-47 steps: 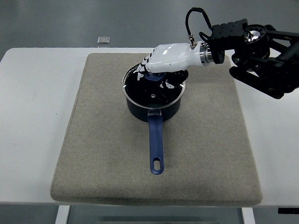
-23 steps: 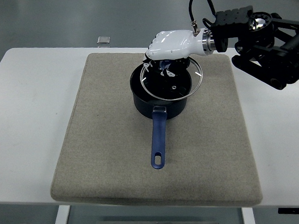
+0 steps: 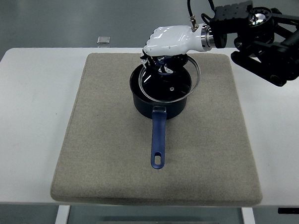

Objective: Lift the pot lid and place it to the right of the pot.

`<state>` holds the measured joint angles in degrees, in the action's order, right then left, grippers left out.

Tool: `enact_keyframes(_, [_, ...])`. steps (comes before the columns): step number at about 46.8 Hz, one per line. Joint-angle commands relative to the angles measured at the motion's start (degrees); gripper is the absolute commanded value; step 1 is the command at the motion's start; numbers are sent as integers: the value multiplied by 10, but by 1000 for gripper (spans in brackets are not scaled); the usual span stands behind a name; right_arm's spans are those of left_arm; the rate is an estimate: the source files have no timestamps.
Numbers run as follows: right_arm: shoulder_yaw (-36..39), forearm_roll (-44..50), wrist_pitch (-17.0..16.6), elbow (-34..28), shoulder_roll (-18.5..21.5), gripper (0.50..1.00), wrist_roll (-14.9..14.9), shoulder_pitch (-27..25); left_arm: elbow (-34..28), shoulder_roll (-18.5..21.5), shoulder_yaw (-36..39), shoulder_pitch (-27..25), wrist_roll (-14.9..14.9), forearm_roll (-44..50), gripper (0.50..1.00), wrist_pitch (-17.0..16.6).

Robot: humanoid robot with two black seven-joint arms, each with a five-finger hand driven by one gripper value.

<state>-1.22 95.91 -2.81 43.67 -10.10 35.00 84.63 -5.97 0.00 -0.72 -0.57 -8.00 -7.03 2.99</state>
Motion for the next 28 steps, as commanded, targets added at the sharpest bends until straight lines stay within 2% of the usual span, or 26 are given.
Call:
enact_keyframes(1, [1, 0, 0, 0, 0, 500, 0, 0, 0, 0, -1, 0, 0, 0, 1000, 0])
enact_keyframes(20, [1, -28, 1, 0, -2, 500, 0, 2, 0, 0, 0, 0, 0, 0, 1000, 0])
enact_keyframes(22, [1, -45, 1, 0, -3, 679, 0, 2, 0, 0, 0, 0, 0, 0, 1000, 0])
enact_keyframes(24, [0, -60, 1, 0, -3, 804, 0, 2, 0, 0, 0, 0, 0, 0, 1000, 0])
enact_keyframes(25, [0, -65, 1, 1, -3, 843, 0, 3, 0, 0, 0, 0, 0, 0, 1000, 0])
enact_keyframes(28, [-1, -70, 0, 1, -2, 889, 0, 10, 0, 0, 0, 0, 0, 0, 1000, 0])
